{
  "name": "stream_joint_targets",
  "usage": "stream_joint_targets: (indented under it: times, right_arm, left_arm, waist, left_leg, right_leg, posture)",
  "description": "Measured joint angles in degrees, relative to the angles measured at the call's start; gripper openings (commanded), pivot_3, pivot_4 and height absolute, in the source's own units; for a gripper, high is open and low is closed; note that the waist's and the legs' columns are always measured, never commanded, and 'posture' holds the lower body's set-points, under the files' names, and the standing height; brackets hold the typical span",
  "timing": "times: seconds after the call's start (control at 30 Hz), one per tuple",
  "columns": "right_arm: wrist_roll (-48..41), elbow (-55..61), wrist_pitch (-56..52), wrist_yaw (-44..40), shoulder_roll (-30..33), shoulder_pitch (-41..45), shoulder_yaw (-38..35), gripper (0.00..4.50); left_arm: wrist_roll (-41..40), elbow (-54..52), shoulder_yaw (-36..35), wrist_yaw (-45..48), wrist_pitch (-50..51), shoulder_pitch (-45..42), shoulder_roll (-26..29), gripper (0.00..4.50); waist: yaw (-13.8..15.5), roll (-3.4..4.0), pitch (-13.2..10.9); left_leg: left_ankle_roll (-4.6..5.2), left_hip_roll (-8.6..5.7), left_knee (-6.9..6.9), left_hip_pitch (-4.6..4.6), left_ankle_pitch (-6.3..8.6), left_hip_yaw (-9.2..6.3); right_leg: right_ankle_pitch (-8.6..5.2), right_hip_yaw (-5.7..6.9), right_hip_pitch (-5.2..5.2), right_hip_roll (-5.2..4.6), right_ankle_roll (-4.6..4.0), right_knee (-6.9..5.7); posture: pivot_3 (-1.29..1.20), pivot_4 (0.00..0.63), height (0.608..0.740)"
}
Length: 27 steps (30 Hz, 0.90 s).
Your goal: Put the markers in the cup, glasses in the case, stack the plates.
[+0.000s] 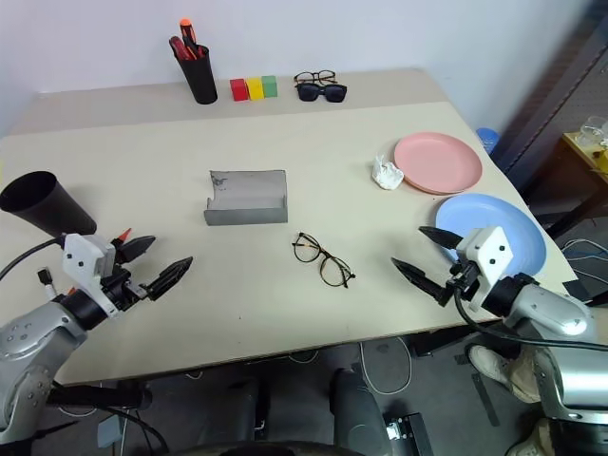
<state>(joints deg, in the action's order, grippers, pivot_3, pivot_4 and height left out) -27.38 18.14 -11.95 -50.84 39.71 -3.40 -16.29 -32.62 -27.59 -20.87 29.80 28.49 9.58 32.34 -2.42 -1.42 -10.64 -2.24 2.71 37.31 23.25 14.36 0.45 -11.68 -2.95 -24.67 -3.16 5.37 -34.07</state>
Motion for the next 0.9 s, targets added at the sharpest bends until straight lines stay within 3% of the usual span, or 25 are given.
stream_joint_targets:
  times: [0.17,0.43,0.57,0.7,0.9]
  right_arm:
    - [-2.8,0.3,0.2,-5.8,-1.4,7.8,7.4,3.81]
    - [-4.3,0.3,-2.0,-8.5,-4.3,17.8,15.0,3.81]
    - [-4.0,-0.7,-2.4,-8.3,-5.0,19.0,16.5,3.81]
    - [-3.5,-1.5,-2.4,-7.4,-5.3,19.6,16.5,3.81]
    - [-3.2,-1.4,-2.5,-6.1,-5.3,19.4,16.4,3.81]
  left_arm:
    - [-0.3,-0.9,-0.7,-13.6,13.4,-6.2,-0.6,4.50]
    - [-2.1,1.7,-5.1,-23.1,30.8,-15.9,0.2,4.50]
    - [-2.3,5.2,-6.1,-23.9,36.7,-19.1,2.9,4.50]
    - [-0.8,14.1,-5.0,-21.5,40.0,-23.7,8.9,4.50]
    - [2.0,28.8,2.0,-13.6,40.2,-32.3,16.7,4.50]
  waist:
    - [-0.1,-0.02,0.0]
    - [0.0,-0.03,0.0]
    - [0.1,-0.04,0.0]
    - [0.1,-0.05,0.0]
    - [0.0,-0.06,0.0]
  left_leg:
    - [0.01,0.03,0.04,-0.18,-0.01,-0.58]
    - [0.01,0.04,-0.04,-0.22,-0.02,-0.71]
    - [0.01,0.03,-0.04,-0.21,-0.02,-0.71]
    - [0.00,0.03,-0.04,-0.23,-0.03,-0.71]
    - [-0.01,0.03,-0.08,-0.21,-0.03,-0.67]
  right_leg:
    - [0.00,-0.06,0.14,0.47,0.03,-0.21]
    - [0.00,-0.03,0.12,0.56,0.01,-0.36]
    - [0.08,-0.03,0.12,0.55,-0.11,-0.35]
    - [0.08,-0.02,0.09,0.55,-0.12,-0.40]
    - [0.08,-0.02,0.07,0.52,-0.12,-0.37]
  posture:
    - [0.00,0.150,0.740]
    - [0.00,0.150,0.740]
    - [0.00,0.150,0.740]
    - [0.00,0.150,0.740]
    - [0.00,0.150,0.740]
